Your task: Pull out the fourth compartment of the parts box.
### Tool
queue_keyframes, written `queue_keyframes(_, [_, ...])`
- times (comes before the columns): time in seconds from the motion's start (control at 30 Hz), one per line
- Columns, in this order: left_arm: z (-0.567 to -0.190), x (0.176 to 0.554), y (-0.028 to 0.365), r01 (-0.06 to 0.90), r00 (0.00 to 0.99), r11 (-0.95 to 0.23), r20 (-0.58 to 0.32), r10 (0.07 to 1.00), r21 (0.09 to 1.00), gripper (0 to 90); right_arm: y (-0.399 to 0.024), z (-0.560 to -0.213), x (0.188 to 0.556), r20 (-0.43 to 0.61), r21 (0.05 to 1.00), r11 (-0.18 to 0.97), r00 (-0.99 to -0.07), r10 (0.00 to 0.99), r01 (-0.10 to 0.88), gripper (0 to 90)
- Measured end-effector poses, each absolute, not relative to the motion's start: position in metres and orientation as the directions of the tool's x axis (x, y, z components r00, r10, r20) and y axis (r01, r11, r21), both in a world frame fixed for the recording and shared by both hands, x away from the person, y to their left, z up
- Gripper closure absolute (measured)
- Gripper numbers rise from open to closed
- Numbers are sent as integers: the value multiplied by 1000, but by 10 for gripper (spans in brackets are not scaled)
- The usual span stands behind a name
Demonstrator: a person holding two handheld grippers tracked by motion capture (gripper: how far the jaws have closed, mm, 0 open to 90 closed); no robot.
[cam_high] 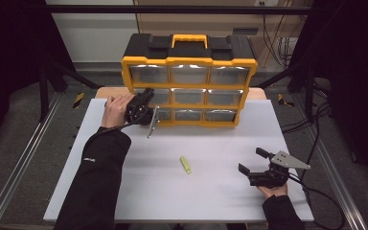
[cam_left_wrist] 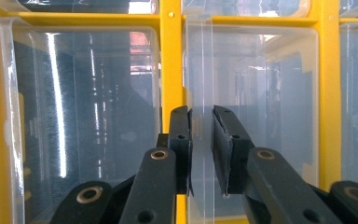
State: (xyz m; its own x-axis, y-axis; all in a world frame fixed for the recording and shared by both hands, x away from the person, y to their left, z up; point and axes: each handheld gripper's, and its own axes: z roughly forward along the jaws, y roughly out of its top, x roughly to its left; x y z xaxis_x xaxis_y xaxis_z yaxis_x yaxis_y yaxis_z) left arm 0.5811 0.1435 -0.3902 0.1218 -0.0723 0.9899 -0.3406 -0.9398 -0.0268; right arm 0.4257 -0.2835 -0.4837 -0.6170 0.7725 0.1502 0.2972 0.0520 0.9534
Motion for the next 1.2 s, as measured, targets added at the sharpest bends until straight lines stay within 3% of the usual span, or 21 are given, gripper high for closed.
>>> queue_keyframes(1.2, [-394, 563, 145, -349, 99, -937, 993, -56, -18, 783, -284, -483, 426, 147, 955, 52, -615, 774, 292, 4])
